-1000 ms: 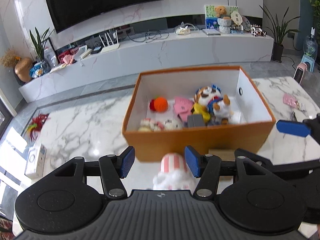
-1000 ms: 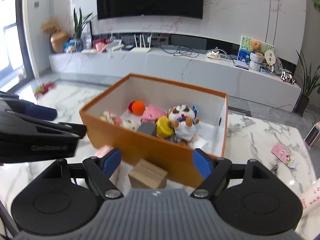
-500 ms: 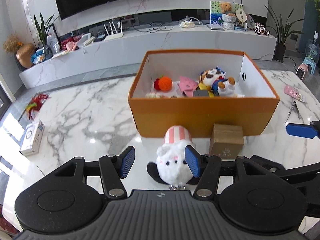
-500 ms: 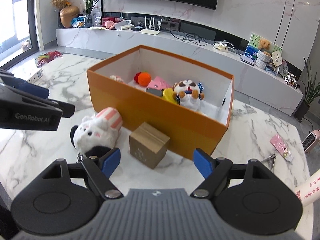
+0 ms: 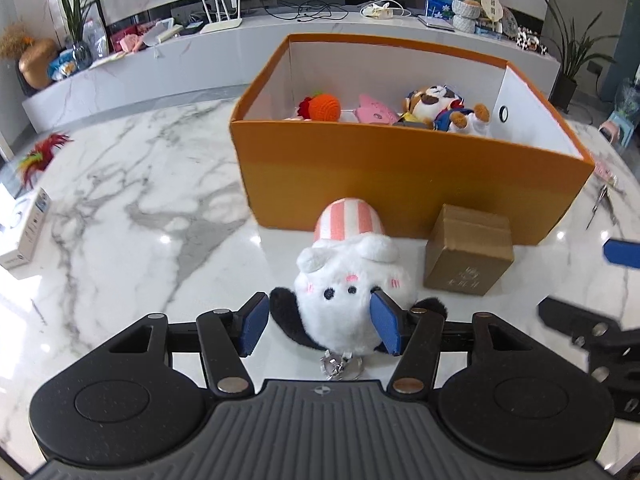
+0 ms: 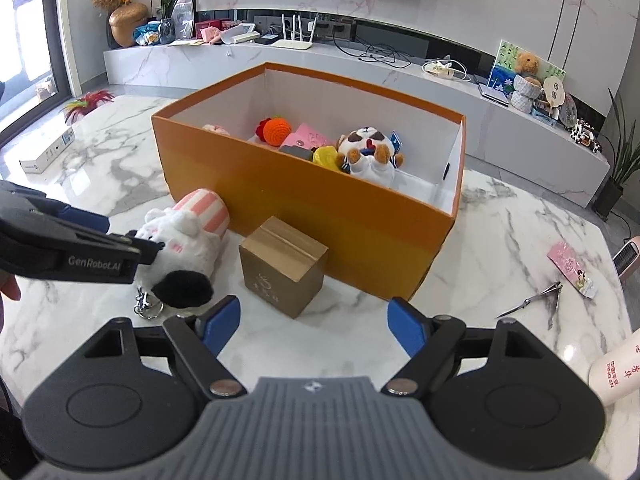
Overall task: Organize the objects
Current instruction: 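Grasp the white striped-hat bunny with the left tool while the right tool grasps the cardboard cube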
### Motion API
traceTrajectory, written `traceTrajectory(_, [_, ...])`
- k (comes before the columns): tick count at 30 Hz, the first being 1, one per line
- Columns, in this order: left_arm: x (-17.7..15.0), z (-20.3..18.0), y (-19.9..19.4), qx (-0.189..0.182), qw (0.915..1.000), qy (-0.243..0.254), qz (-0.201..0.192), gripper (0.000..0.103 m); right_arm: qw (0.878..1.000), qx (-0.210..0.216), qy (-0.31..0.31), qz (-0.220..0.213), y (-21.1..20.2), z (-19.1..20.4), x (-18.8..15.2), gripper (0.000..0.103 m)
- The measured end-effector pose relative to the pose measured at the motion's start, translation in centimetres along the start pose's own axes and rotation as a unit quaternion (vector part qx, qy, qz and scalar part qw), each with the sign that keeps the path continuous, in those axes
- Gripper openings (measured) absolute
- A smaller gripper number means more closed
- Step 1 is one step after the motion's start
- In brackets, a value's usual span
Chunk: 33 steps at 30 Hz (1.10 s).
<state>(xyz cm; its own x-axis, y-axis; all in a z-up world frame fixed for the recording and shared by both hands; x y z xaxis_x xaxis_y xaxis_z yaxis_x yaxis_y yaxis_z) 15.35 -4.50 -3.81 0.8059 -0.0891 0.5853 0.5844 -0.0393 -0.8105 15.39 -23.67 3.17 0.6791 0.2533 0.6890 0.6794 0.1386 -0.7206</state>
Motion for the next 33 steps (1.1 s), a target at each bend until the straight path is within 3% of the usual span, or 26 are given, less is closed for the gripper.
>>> traceTrajectory(8, [0.5,-0.8,1.2,-0.025,0.9996,-0.012,0.003,0.086,1.000,0.008,0.004,0.011,1.2,0.1,-0.3,0.082])
traceTrajectory(13, [0.7,-1.0,1.8,-0.037,0.9990,-0.025,0.000,0.088,1.000,0.007,0.008,0.013,1.6,-0.1,-0.2,0.082])
traceTrajectory(18, [0.8,-0.7,3.0,-0.068,0.9949,-0.074,0.007,0.091,1.000,0.006,0.009,0.018,1.9,-0.3,-0.5,0.082])
traceTrajectory(22, [0.3,-0.2,4.4,-0.107,0.9837,-0.141,0.033,0.092,1.000,0.008,0.010,0.019,2.1,-0.3,-0.6,0.082])
traceTrajectory(27, [-0.6,1.0,6.0,-0.156,0.9549,-0.245,0.062,0.092,1.000,0.010,0.013,0.021,2.5,-0.4,-0.6,0.083])
traceTrajectory(33, [-0.4,2.6,6.2,-0.129,0.9481,-0.290,0.023,0.091,0.999,0.018,0.034,0.014,3.1,-0.5,-0.5,0.083])
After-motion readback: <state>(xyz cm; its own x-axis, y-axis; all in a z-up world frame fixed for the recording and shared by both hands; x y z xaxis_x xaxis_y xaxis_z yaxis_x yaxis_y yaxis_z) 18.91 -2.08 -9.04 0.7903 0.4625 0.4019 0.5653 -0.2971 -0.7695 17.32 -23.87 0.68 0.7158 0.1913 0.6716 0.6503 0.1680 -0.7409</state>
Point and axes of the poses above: each gripper's, at about its wrist camera, not at the fingertips, and y roughly the way its jaws point, z to its left, x to its top, the point moved 7 cm from there along y, roughly the way its jaws point
